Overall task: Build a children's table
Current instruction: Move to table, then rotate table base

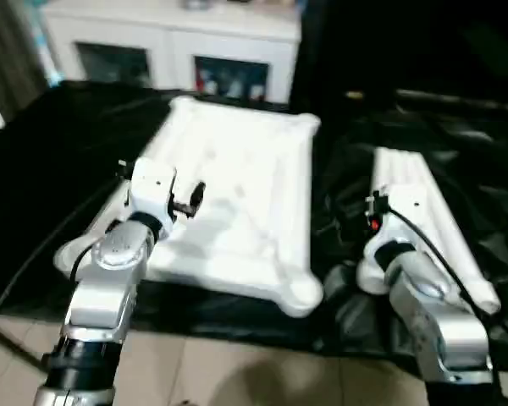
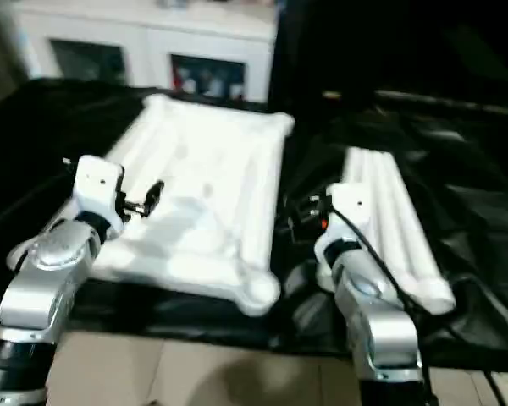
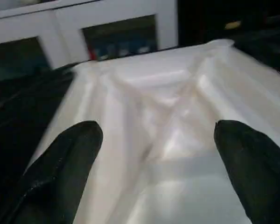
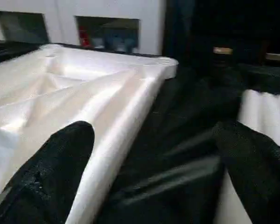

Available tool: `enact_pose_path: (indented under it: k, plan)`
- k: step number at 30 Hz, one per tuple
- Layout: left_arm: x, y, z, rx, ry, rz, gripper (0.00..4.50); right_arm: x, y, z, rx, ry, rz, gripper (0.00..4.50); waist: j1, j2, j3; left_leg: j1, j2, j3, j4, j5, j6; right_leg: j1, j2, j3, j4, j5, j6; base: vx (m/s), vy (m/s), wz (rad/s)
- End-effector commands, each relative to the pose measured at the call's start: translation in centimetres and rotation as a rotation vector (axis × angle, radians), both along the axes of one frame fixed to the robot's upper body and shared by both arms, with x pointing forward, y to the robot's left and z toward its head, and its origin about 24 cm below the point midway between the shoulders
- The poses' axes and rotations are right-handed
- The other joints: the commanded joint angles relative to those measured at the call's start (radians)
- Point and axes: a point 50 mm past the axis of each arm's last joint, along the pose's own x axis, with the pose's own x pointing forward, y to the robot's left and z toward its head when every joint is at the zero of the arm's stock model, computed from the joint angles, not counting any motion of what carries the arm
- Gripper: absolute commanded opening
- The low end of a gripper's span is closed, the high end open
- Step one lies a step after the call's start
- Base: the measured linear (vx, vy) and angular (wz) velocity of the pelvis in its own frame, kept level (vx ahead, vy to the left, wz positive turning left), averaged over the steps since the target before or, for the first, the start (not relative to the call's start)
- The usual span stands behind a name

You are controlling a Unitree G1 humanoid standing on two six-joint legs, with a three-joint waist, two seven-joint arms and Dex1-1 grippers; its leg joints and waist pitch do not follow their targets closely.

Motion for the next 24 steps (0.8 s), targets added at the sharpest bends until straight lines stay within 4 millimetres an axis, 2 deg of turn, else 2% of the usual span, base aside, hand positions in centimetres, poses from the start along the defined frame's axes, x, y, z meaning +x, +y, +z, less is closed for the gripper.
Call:
enact_pose_path:
  k: [1, 2, 3, 4, 5, 6, 7, 8, 9, 10, 11, 12, 13, 14, 15, 16, 17, 18, 19, 20, 21, 22, 24]
  plan:
    - [-0.3, -1.1, 0.3, -0.017, -0.016, -0.057, 4.46, 0.1, -0.7, 0.6, -0.014, -0.009, -0.018, 4.48, 0.052, -0.03, -0.064, -0.09, 0.002, 0.015, 0.041, 0.017, 0.207, 0.153, -0.148, 0.129, -0.172, 0.053, -0.155, 0.108, -0.108, 0.06]
    - [-0.3, -1.1, 0.2, -0.019, -0.016, -0.06, 4.46, 0.1, -0.7, 0.7, -0.013, -0.008, -0.017, 4.48, 0.05, -0.027, -0.061, -0.09, 0.008, 0.012, 0.036, 0.037, 0.151, 0.151, -0.135, 0.115, -0.169, 0.033, -0.177, 0.108, -0.108, 0.06]
    - [-0.5, -1.2, 0.2, -0.025, -0.017, -0.072, 4.46, 0.2, -0.6, 0.7, -0.008, -0.005, -0.01, 4.48, 0.046, -0.011, -0.054, -0.089, 0.024, 0.01, -0.003, 0.087, 0.091, 0.15, -0.103, 0.078, -0.167, -0.009, -0.21, 0.087, -0.109, -0.02]
    - [-0.6, -1.3, 0.2, -0.033, -0.027, -0.083, 4.46, 0.2, -0.5, 0.8, -0.003, -0.009, -0.001, 4.48, 0.038, 0.012, -0.05, -0.062, 0.049, 0.015, -0.062, 0.102, 0.086, 0.134, -0.073, 0.036, -0.175, -0.087, -0.221, 0.082, -0.059, -0.06]
    - [-0.7, -1.5, 0.3, -0.044, -0.036, -0.094, 4.46, 0.3, -0.4, 1.0, -0.006, -0.013, 0.017, 4.48, 0.02, 0.042, -0.046, -0.018, 0.088, -0.004, -0.117, 0.016, 0.094, 0.108, -0.024, -0.001, -0.16, -0.131, -0.189, 0.082, -0.059, -0.06]
    - [-1.0, -1.7, 0.5, -0.078, -0.039, -0.13, 4.46, 0.3, -0.2, 1.1, -0.018, -0.013, 0.075, 4.48, 0.02, 0.042, -0.046, -0.018, 0.088, -0.004, -0.117, 0.016, 0.094, 0.108, -0.024, -0.001, -0.16, -0.131, -0.189, 0.101, -0.015, -0.07]
    - [-1.2, -1.7, 0.6, -0.092, -0.031, -0.161, 4.46, 0.4, -0.1, 1.2, -0.028, -0.009, 0.106, 4.48, -0.02, 0.043, -0.062, 0.076, 0.142, -0.065, -0.122, 0.109, 0.228, 0.042, 0.003, -0.036, -0.083, 0.023, -0.18, 0.14, -0.005, -0.06]
    - [-1.5, -1.8, 0.7, -0.083, -0.037, -0.214, 4.46, 0.5, 0.0, 1.2, -0.037, -0.004, 0.149, 4.48, -0.026, 0.043, -0.07, 0.095, 0.15, -0.076, -0.109, 0.177, 0.286, 0.019, -0.006, -0.034, -0.071, 0.066, -0.177, 0.14, -0.005, -0.06]
    - [-1.7, -1.9, 0.8, -0.072, -0.041, -0.248, 4.46, 0.5, 0.0, 1.2, -0.041, 0.0, 0.174, 4.48, -0.03, 0.025, -0.079, 0.102, 0.154, -0.085, -0.078, 0.397, 0.382, -0.008, -0.035, -0.009, -0.063, 0.178, -0.155, 0.123, -0.005, 0.02]
    - [-1.9, -1.9, 0.8, -0.053, -0.039, -0.29, 4.46, 0.5, 0.2, 1.3, -0.042, 0.007, 0.225, 4.48, -0.02, 0.015, -0.077, 0.085, 0.143, -0.074, -0.063, 0.49, 0.396, -0.004, -0.056, 0.009, -0.07, 0.251, -0.15, 0.067, -0.018, 0.02]
    - [-2.1, -1.9, 0.9, -0.045, -0.026, -0.331, 4.46, 0.4, 0.4, 1.4, -0.05, 0.009, 0.284, 4.48, 0.015, -0.021, -0.094, -0.039, 0.043, -0.004, -0.034, 0.564, 0.281, 0.104, -0.065, 0.044, -0.047, 0.699, -0.101, 0.067, -0.018, 0.02]
    - [-2.4, -1.9, 1.1, -0.026, -0.024, -0.406, 4.46, 0.2, 0.6, 1.5, -0.068, 0.01, 0.369, 4.48, 0.015, -0.021, -0.094, -0.039, 0.043, -0.004, -0.034, 0.564, 0.281, 0.104, -0.065, 0.044, -0.047, 0.699, -0.101, 0.0, 0.0, 0.0]
    - [-2.9, -1.9, 1.4, -0.001, -0.009, -0.512, 4.46, -0.1, 0.7, 1.7, -0.1, 0.016, 0.474, 4.48, 0.034, -0.029, -0.083, -0.037, 0.054, 0.006, -0.065, 0.376, 0.146, 0.095, -0.053, 0.023, -0.05, 0.885, -0.036, 0.0, 0.0, 0.0]
    - [-3.3, -2.0, 1.4, 0.012, 0.018, -0.579, 4.46, -0.1, 0.5, 1.7, -0.127, 0.021, 0.518, 4.48, 0.034, -0.018, -0.078, -0.035, 0.059, 0.004, -0.074, 0.324, 0.106, 0.094, -0.048, 0.015, -0.049, 0.858, -0.039, 0.0, 0.0, 0.0]
    - [-3.3, -2.0, 1.4, 0.012, 0.018, -0.579, 4.46, -0.1, 0.5, 1.7, -0.127, 0.021, 0.518, 4.48, 0.031, -0.011, -0.066, -0.016, 0.078, -0.001, -0.085, 0.214, 0.06, 0.076, -0.044, 0.009, -0.066, 0.703, -0.059, 0.0, 0.0, 0.0]
    - [-4.2, -2.0, 1.4, 0.049, 0.098, -0.739, 4.46, -0.4, 0.0, 1.8, -0.166, 0.038, 0.613, 4.48, 0.027, -0.013, -0.056, -0.004, 0.094, -0.005, -0.098, 0.106, 0.036, 0.071, -0.05, 0.01, -0.08, 0.509, -0.103, 0.0, 0.0, 0.0]
    - [-4.5, -2.0, 1.4, 0.066, 0.125, -0.787, 4.46, -0.4, -0.2, 1.9, -0.175, 0.042, 0.639, 4.48, 0.028, -0.008, -0.054, 0.002, 0.1, -0.006, -0.103, 0.059, 0.029, 0.067, -0.052, 0.011, -0.087, 0.408, -0.126, 0.0, 0.0, 0.0]
    - [-4.8, -1.9, 1.3, 0.084, 0.153, -0.834, 4.46, -0.4, -0.3, 2.0, -0.184, 0.047, 0.664, 4.48, 0.028, -0.009, -0.049, 0.008, 0.104, -0.004, -0.11, 0.014, 0.026, 0.062, -0.055, 0.013, -0.095, 0.311, -0.15, -0.062, -0.003, 0.01]
    - [-5.2, -1.8, 1.2, 0.105, 0.189, -0.884, 4.46, -0.5, -0.5, 2.2, -0.192, 0.052, 0.694, 4.48, 0.028, -0.005, -0.039, 0.011, 0.113, 0.008, -0.124, -0.075, 0.013, 0.058, -0.062, 0.019, -0.109, 0.108, -0.211, -0.077, 0.005, 0.03]
    - [-5.8, -1.5, 0.9, 0.162, 0.266, -0.978, 4.46, -0.7, -0.7, 2.5, -0.214, 0.068, 0.769, 4.48, 0.03, -0.005, -0.036, 0.016, 0.114, 0.015, -0.125, -0.099, 0.007, 0.052, -0.062, 0.02, -0.115, 0.057, -0.223, -0.077, 0.005, 0.03]
    - [-6.1, -1.3, 0.8, 0.186, 0.304, -1.024, 4.46, -0.9, -0.8, 2.6, -0.227, 0.081, 0.815, 4.48, 0.032, -0.006, -0.027, 0.019, 0.116, 0.026, -0.13, -0.161, -0.008, 0.047, -0.064, 0.024, -0.124, -0.056, -0.233, -0.073, 0.01, 0.06]
    - [-6.4, -1.2, 0.7, 0.2, 0.337, -1.056, 4.46, -1.1, -0.9, 2.7, -0.241, 0.095, 0.853, 4.48, 0.033, -0.011, -0.019, 0.02, 0.117, 0.035, -0.137, -0.228, -0.034, 0.043, -0.068, 0.026, -0.136, -0.19, -0.226, -0.071, 0.013, 0.06]
    - [-6.7, -1.0, 0.3, 0.26, 0.408, -1.099, 4.29, -1.5, -1.0, 2.7, -0.272, 0.13, 0.922, 4.5, 0.038, -0.008, -0.017, 0.026, 0.119, 0.039, -0.136, -0.266, -0.057, 0.036, -0.074, 0.03, -0.145, -0.281, -0.212, -0.073, 0.014, 0.04]
